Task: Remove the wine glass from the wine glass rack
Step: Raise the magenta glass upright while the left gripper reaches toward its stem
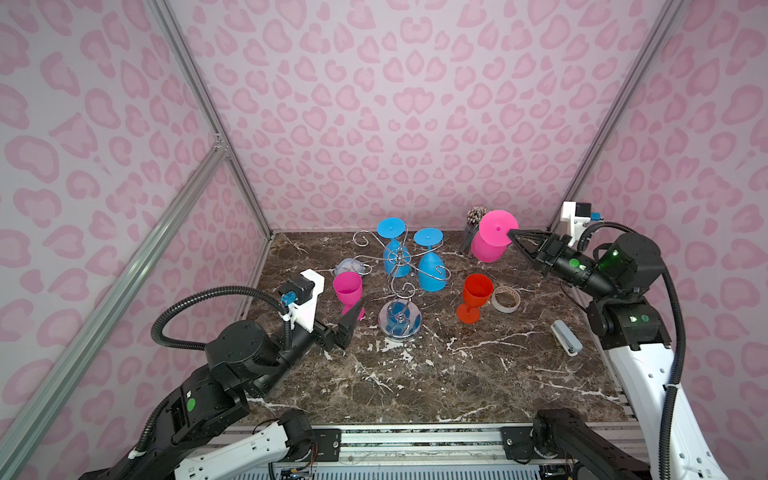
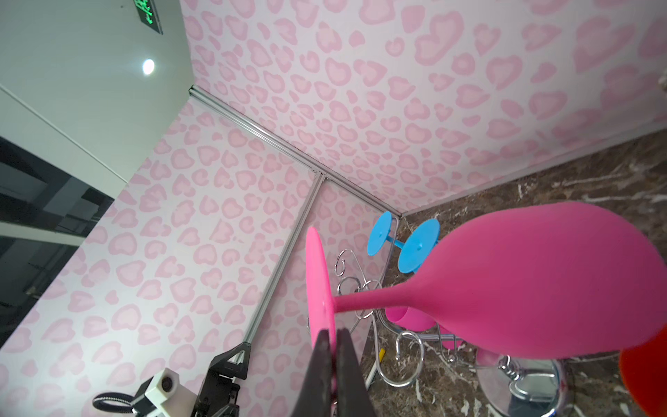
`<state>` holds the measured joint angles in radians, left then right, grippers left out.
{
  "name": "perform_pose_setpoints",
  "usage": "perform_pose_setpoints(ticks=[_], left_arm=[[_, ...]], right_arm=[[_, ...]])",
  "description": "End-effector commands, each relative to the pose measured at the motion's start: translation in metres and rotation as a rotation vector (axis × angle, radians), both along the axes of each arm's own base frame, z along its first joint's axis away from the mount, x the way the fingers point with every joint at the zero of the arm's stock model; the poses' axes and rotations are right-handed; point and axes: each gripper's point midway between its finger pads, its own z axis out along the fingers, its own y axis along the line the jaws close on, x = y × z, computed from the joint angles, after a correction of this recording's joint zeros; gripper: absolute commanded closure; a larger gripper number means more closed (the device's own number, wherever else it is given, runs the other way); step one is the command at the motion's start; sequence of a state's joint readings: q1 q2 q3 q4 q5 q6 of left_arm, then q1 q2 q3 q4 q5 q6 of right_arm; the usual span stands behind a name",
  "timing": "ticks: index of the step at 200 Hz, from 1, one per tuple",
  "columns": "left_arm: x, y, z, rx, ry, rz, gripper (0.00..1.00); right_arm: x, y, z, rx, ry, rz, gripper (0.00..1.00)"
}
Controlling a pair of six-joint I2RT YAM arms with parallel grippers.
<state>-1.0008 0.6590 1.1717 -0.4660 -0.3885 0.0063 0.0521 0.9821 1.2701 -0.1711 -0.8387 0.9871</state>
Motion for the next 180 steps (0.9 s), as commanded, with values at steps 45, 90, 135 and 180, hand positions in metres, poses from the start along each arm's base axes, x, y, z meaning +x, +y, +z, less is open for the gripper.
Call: perform_pose_setpoints(ticks=[45, 90, 135, 180], left_arm=[[0.009, -0.032, 0.058, -0.396, 0.146, -0.068, 0.03], [0.006, -0.04, 0.076, -0.522, 0.22, -0.12, 0.04], [-0.005, -0.066, 0.079, -0.523, 0.282, -0.275, 0.04], [-0.006, -0.096, 0.07, -0.5, 0.402, -0.44, 0.03]], right_arm=[[-0.023, -0.017, 0.039, -0.426, -0.557, -0.196, 1.0], [-0.041, 0.003, 0.031, -0.598, -0.733, -0.139, 1.0], [-0.068, 0.035, 0.016, -0.743, -0.933, -0.035, 1.0], [-0.091, 0.064, -0.01, -0.842, -1.094, 0.108, 1.0]])
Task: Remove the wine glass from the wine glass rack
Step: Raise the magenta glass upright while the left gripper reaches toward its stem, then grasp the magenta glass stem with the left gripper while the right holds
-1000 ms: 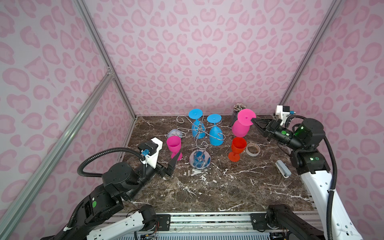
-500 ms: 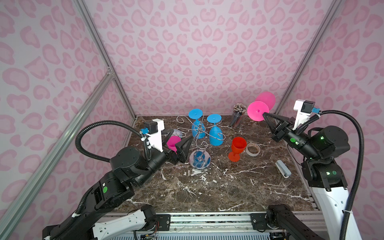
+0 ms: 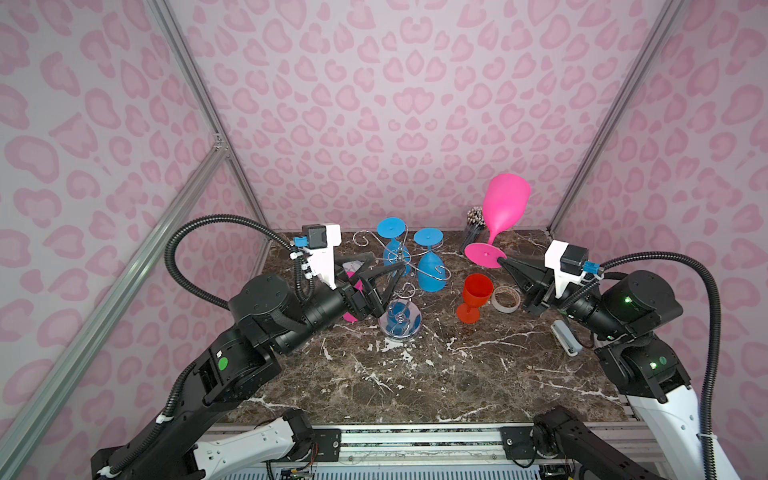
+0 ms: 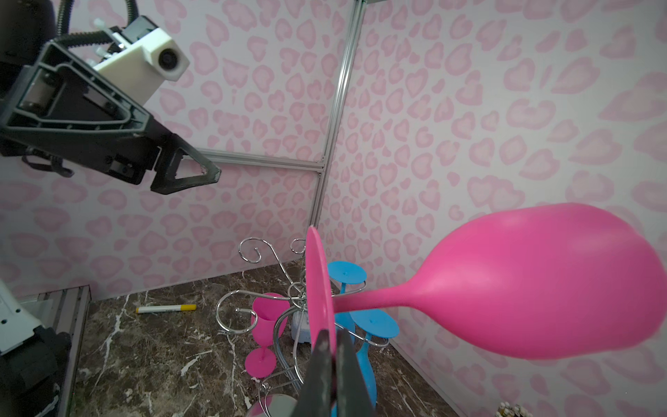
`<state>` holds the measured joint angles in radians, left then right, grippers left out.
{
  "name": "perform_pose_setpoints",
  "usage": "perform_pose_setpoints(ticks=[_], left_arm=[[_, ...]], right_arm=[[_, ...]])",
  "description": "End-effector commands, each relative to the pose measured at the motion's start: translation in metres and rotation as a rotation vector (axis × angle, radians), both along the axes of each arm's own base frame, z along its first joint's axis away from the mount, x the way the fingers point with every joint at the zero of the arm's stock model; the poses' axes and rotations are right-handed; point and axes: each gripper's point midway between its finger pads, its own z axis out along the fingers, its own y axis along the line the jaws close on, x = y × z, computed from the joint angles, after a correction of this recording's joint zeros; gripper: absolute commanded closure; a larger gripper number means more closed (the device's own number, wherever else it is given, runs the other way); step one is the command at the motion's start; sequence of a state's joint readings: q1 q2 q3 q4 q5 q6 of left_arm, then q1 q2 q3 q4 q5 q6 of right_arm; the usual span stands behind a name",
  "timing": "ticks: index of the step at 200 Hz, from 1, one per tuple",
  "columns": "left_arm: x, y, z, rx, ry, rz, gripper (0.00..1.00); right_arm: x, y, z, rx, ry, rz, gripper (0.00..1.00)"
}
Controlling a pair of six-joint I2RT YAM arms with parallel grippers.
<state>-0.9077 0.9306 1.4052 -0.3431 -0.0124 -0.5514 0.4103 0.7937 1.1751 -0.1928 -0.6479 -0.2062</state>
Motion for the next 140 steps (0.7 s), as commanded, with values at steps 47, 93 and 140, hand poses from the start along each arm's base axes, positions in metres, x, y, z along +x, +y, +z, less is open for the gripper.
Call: perform_pose_setpoints(ticks=[47, 93, 140], left_arm=[[-0.007, -0.045, -0.006, -0.036, 0.122, -0.292, 0.01], [-0.006, -0.072, -0.027, 0.004, 0.202, -0.411, 0.07], [-0.007, -0.088, -0.04, 0.025, 0.246, -0.49, 0.23]], right_arm=[[-0.034, 0.031, -0.036, -0.223, -0.217, 0.153, 1.0], [-0.044, 0.044, -0.044, -0.254, -0.253, 0.187, 1.0], [-0.051, 0.06, -0.054, -0.319, -0.295, 0.207, 1.0]])
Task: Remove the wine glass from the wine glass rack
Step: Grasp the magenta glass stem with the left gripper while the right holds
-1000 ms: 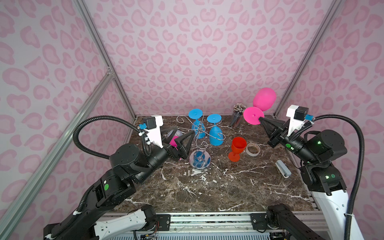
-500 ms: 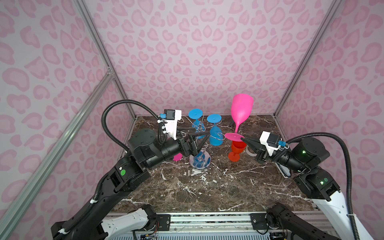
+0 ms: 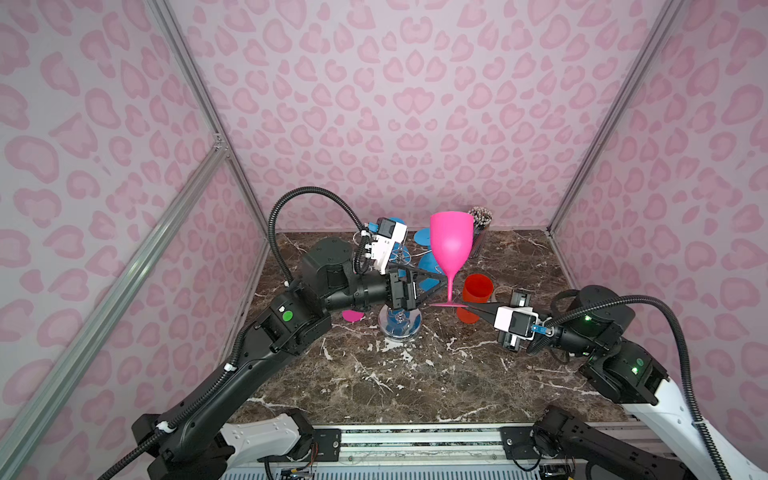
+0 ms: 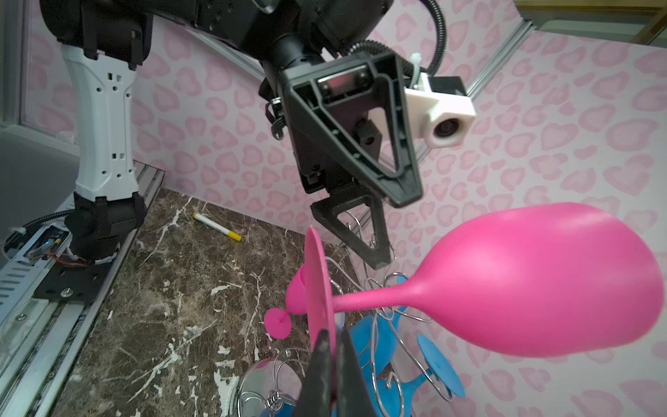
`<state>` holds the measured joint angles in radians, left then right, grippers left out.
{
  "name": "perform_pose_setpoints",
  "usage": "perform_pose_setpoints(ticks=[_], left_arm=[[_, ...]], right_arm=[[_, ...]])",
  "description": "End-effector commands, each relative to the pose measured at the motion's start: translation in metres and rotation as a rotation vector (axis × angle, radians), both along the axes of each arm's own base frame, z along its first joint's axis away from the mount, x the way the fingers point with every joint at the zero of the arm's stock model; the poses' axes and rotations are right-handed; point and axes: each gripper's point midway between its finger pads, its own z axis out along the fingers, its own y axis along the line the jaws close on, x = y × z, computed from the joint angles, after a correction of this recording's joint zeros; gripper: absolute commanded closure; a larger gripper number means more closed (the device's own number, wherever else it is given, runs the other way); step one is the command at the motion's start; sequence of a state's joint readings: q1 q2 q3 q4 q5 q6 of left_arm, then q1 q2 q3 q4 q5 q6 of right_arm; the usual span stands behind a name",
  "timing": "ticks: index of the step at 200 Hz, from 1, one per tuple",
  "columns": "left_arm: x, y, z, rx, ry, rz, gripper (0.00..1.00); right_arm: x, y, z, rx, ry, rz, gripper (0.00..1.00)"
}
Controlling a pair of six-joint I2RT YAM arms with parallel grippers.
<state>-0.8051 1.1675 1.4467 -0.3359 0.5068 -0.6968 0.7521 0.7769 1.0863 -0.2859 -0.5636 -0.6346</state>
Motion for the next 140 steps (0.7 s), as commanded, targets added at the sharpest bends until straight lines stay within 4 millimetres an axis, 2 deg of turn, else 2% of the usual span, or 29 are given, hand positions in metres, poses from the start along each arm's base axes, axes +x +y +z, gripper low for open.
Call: perform_pose_setpoints(ticks=[1, 35, 82, 113, 117, 140], left_arm=[[-0.009, -0.007, 0.012, -0.044, -0.012, -0.077, 0.24], [-0.012, -0.013, 0.005, -0.036, 0.011, -0.119, 0.34], [-0.009, -0.012, -0.002, -0.023, 0.019, -0.1, 0.62], [-0.005, -0.01, -0.008, 0.001, 0.017, -0.07, 0.63], [-0.005, -0.009, -0.009, 0.001, 0.018, -0.068, 0.67], [-0.005, -0.009, -0.01, 0.0, 0.021, -0.068, 0.74]], right_arm=[[0.003, 0.002, 0.001, -0.023, -0.062, -0.03, 1.0], [0.004, 0.009, 0.001, -0.032, -0.076, -0.03, 1.0], [0.003, 0.014, 0.002, -0.032, -0.095, -0.029, 1.0], [0.0, 0.016, 0.004, -0.026, -0.108, -0.029, 1.0], [0.0, 0.017, 0.005, -0.026, -0.11, -0.029, 1.0], [-0.002, 0.019, 0.004, -0.028, -0.111, -0.024, 1.0]])
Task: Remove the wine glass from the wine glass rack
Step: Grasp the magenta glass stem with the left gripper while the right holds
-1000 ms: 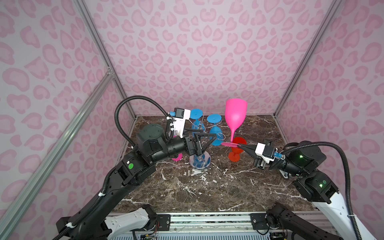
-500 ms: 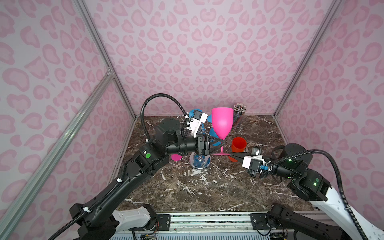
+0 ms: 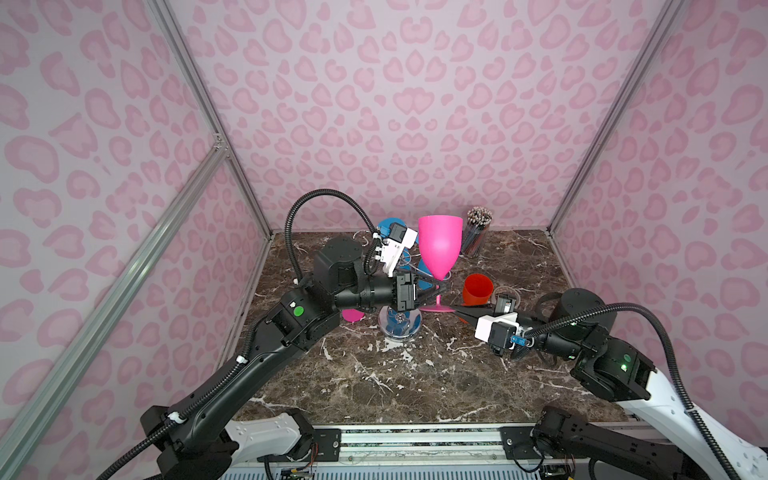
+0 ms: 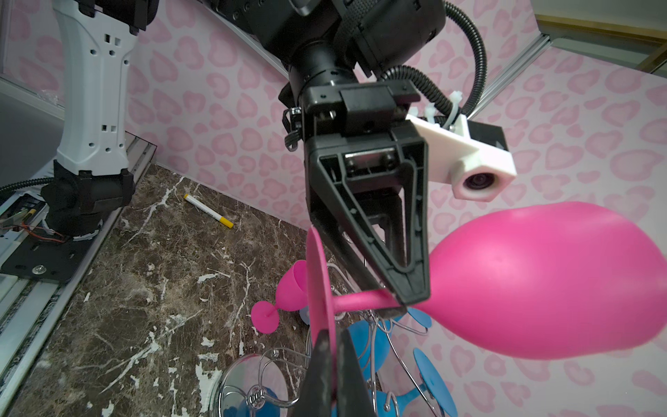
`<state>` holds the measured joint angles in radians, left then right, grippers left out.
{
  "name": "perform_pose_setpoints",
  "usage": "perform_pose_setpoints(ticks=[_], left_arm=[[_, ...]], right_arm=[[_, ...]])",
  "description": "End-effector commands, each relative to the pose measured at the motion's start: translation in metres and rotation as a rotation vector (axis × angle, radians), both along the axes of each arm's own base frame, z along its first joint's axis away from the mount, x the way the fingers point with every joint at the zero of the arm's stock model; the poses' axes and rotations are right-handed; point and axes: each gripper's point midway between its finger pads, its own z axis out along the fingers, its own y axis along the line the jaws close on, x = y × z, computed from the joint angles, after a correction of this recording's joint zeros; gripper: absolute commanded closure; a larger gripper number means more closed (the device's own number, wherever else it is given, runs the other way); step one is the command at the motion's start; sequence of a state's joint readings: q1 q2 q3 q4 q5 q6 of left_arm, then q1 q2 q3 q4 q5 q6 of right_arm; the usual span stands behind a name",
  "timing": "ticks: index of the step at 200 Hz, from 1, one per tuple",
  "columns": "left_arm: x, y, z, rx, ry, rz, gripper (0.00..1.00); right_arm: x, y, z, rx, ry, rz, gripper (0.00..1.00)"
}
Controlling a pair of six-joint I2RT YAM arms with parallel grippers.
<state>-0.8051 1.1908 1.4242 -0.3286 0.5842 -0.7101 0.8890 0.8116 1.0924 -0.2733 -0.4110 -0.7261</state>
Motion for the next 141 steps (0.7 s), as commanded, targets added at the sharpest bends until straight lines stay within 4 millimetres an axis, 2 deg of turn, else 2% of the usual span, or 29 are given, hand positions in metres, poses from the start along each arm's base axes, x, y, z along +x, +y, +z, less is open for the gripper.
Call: perform_pose_setpoints(ticks=[1, 70, 111, 141], left_arm=[[0.001, 0.001, 0.005, -0.017, -0.027, 0.007, 0.74], [0.005, 0.005, 0.001, -0.001, -0.029, 0.047, 0.84], [0.007, 0.006, -0.001, 0.0, -0.02, 0.058, 0.96], [0.009, 0.007, 0.0, -0.004, -0.022, 0.076, 0.96]], right_arm=[[0.001, 0.001, 0.008, 0.022, -0.031, -0.012, 1.0], [-0.006, 0.01, 0.001, -0.012, -0.037, 0.01, 1.0], [-0.009, 0.011, -0.001, -0.018, -0.037, 0.014, 1.0], [-0.011, 0.011, -0.001, -0.02, -0.038, 0.012, 1.0]])
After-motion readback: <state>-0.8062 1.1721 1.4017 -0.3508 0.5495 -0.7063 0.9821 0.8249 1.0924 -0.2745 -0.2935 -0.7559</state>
